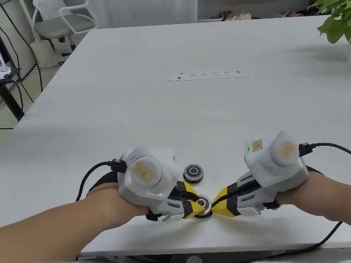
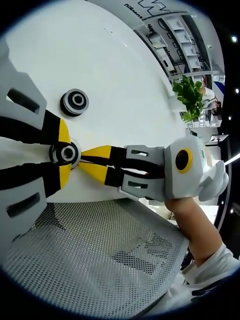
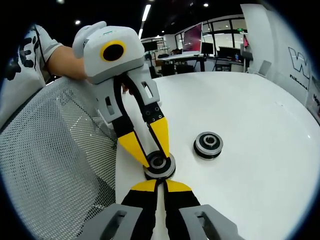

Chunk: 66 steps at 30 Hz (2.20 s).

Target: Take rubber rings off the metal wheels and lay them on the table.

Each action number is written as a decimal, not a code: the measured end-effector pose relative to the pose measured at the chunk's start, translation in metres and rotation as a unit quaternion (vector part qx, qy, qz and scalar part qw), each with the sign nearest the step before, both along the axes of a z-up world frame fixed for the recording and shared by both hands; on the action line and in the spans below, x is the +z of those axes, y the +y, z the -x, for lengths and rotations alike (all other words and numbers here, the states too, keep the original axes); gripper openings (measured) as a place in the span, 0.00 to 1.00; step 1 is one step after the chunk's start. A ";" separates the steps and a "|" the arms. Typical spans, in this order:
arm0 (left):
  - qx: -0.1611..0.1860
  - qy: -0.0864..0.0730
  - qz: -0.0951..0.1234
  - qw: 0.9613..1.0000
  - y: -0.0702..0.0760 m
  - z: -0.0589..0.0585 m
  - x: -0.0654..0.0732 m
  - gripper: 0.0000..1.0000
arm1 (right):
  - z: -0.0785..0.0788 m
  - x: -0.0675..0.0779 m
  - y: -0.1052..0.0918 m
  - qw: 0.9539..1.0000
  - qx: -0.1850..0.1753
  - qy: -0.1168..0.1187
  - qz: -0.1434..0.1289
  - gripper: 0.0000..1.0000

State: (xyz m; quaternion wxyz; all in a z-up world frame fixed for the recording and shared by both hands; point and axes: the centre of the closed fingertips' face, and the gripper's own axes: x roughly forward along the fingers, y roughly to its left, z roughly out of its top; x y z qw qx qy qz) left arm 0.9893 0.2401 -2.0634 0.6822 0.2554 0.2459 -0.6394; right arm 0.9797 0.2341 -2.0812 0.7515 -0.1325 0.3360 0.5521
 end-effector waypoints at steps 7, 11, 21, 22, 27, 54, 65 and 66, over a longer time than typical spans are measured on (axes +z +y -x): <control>0.000 0.000 0.000 1.000 0.000 0.000 0.000 0.07 | 0.000 0.000 0.000 1.000 -0.003 0.004 0.003 0.01; 0.000 0.001 0.001 1.000 0.000 0.000 0.000 0.07 | 0.000 0.000 0.000 1.000 -0.007 0.011 -0.003 0.01; 0.000 0.000 0.001 1.000 0.000 0.000 0.000 0.07 | -0.001 0.000 0.000 1.000 0.002 -0.001 0.000 0.02; 0.000 0.000 0.001 1.000 0.000 0.000 0.000 0.07 | 0.000 0.000 0.000 1.000 0.000 0.001 0.001 0.02; 0.001 0.000 0.000 1.000 0.000 0.000 0.000 0.07 | 0.000 0.000 -0.001 1.000 -0.004 0.005 0.004 0.02; 0.002 -0.002 -0.001 1.000 0.000 0.000 0.000 0.07 | -0.002 0.003 -0.004 0.999 -0.033 0.037 -0.017 0.00; 0.004 0.000 -0.001 1.000 0.000 0.000 -0.001 0.07 | -0.008 0.005 -0.007 0.997 -0.058 0.047 -0.032 0.00; 0.004 0.000 -0.001 1.000 0.000 0.000 -0.001 0.07 | -0.008 0.005 -0.007 0.996 -0.059 0.048 -0.034 0.00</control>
